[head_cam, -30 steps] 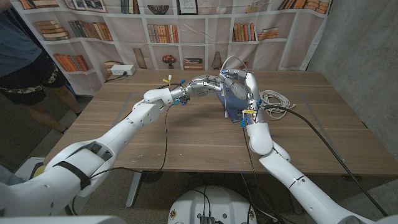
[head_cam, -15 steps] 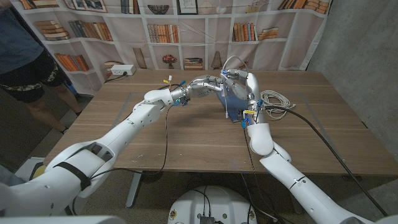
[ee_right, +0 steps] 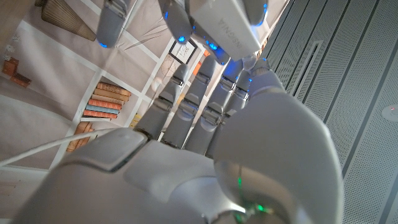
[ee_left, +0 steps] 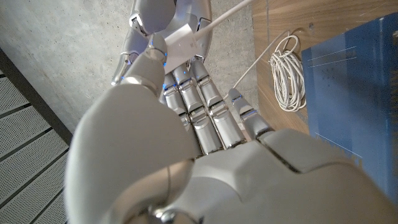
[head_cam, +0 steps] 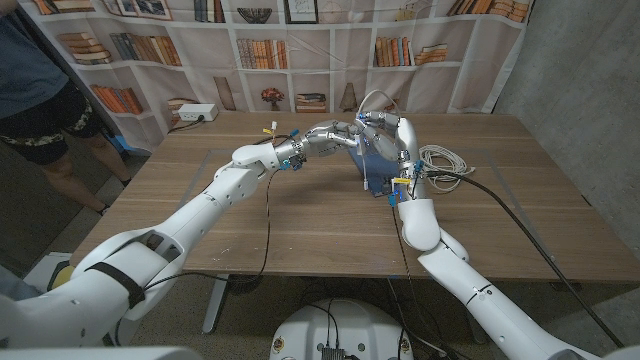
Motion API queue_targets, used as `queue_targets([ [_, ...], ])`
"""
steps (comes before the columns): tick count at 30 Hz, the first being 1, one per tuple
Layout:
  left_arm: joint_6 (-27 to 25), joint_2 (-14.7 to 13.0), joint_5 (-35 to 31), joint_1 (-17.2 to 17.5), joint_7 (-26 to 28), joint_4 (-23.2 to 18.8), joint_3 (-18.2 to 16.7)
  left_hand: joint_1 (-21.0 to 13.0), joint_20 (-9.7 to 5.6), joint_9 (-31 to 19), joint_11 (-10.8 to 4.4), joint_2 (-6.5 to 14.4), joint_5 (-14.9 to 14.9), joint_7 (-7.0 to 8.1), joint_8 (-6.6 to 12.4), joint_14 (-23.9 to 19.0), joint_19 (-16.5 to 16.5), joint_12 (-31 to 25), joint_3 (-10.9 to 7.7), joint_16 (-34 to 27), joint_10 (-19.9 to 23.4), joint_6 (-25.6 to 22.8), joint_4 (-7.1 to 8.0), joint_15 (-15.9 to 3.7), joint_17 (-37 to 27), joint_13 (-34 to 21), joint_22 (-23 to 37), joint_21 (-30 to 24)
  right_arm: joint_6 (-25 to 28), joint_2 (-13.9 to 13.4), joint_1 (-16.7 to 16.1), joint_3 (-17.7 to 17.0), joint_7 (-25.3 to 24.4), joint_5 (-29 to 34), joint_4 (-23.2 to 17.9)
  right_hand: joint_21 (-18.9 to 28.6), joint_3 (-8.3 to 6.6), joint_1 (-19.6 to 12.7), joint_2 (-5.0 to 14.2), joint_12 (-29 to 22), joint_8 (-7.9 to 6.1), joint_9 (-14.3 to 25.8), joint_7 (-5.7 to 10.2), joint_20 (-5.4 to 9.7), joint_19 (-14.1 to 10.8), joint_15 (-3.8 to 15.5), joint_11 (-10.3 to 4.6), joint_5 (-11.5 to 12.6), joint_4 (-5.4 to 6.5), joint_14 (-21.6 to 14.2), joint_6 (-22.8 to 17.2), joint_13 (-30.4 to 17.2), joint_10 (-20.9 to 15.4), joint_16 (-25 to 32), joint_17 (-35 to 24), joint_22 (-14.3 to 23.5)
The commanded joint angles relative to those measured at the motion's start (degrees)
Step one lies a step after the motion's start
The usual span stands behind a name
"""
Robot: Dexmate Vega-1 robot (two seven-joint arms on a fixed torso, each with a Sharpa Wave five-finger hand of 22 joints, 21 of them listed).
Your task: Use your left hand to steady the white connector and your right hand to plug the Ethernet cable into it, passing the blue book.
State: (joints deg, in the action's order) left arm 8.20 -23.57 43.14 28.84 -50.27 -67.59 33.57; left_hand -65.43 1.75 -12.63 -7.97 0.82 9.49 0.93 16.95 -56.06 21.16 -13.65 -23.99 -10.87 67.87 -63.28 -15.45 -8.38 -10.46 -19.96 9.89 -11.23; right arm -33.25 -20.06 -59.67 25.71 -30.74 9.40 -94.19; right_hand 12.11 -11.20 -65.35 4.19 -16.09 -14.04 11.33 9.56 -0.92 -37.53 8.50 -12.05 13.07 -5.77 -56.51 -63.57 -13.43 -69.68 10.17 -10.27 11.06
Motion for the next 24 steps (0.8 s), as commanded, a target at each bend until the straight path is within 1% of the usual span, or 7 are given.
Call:
queue_targets([
  [1,-0.3,-0.2,0.3,0.3,0.4,-0.5,-0.2,0.9,0.04,-0.1,-2.30,2.5,0.3,-0.12,0.24,0.2,0.0,-1.2,-7.76,0.0,2.6,-0.5,7.77,-4.05,-0.1,-7.4,0.1,0.1,-0.1,0.2,-0.3,0.0,0.2,-0.1,0.2,0.4,0.16,-0.1,0.37,-0.2,-0.27,0.3,3.20,-0.42,0.0,3.37,-0.27,0.5,-0.07,-0.3,-3.8,-0.3,-0.3,0.3,-0.1,0.1],
  [4,-0.3,-0.1,0.5,0.3,0.2,-0.3,-0.1,0.9,0.08,-0.1,-2.45,2.5,0.3,0.02,0.24,0.2,-0.1,-1.2,-7.76,0.0,2.6,-0.5,7.78,-4.05,-0.1,-7.4,0.1,0.1,0.0,0.2,-0.4,0.0,0.2,-0.3,0.1,0.4,0.19,-0.1,0.36,-0.2,-0.27,0.3,3.20,-0.47,-0.1,3.38,-0.27,0.5,-0.08,-0.3,-3.8,-0.3,-0.4,0.3,-0.1,0.1],
  [10,-0.1,0.1,0.5,0.2,0.2,0.1,-0.2,0.9,0.11,-0.2,-2.17,2.5,0.3,-0.03,0.29,0.2,-0.1,-1.1,-7.77,-0.1,2.5,-0.5,7.75,-4.15,-0.2,-7.4,0.1,0.1,0.0,0.0,-0.7,-0.3,0.1,-0.1,-0.1,0.4,0.25,-0.1,0.39,-0.2,-0.28,0.3,3.20,-0.51,0.0,3.35,-0.27,0.5,-0.06,-0.3,-3.9,-0.3,-0.4,0.3,-0.1,0.1],
  [17,-0.2,0.2,0.9,0.4,0.7,0.0,-0.5,0.9,0.12,-0.2,-2.36,2.5,0.3,-0.04,0.27,0.2,-0.1,-1.2,-7.77,-0.1,2.6,-0.4,7.72,-4.13,-0.2,-7.4,0.1,0.1,-1.1,-0.3,-0.5,-0.3,0.6,-0.7,0.5,0.4,0.32,-0.1,0.46,-0.2,-0.24,0.3,3.20,-0.67,-0.1,3.39,-0.27,0.5,-0.04,-0.4,-3.9,-0.4,-0.4,0.3,-0.1,0.1],
  [24,-1.2,0.1,1.4,0.9,1.7,-0.9,-0.8,0.8,0.10,-0.2,-2.28,2.5,0.3,-0.09,0.30,0.1,0.0,-1.2,-7.76,-0.1,2.6,-0.4,7.67,-4.18,-0.2,-7.4,0.1,0.1,-2.9,-0.6,0.1,-0.4,0.9,0.3,1.6,0.4,0.30,-0.4,0.61,0.0,-0.20,0.3,3.16,-0.06,-0.1,3.59,-0.22,0.5,-0.12,-0.6,-3.9,-0.3,-0.4,0.4,-0.1,0.1],
])
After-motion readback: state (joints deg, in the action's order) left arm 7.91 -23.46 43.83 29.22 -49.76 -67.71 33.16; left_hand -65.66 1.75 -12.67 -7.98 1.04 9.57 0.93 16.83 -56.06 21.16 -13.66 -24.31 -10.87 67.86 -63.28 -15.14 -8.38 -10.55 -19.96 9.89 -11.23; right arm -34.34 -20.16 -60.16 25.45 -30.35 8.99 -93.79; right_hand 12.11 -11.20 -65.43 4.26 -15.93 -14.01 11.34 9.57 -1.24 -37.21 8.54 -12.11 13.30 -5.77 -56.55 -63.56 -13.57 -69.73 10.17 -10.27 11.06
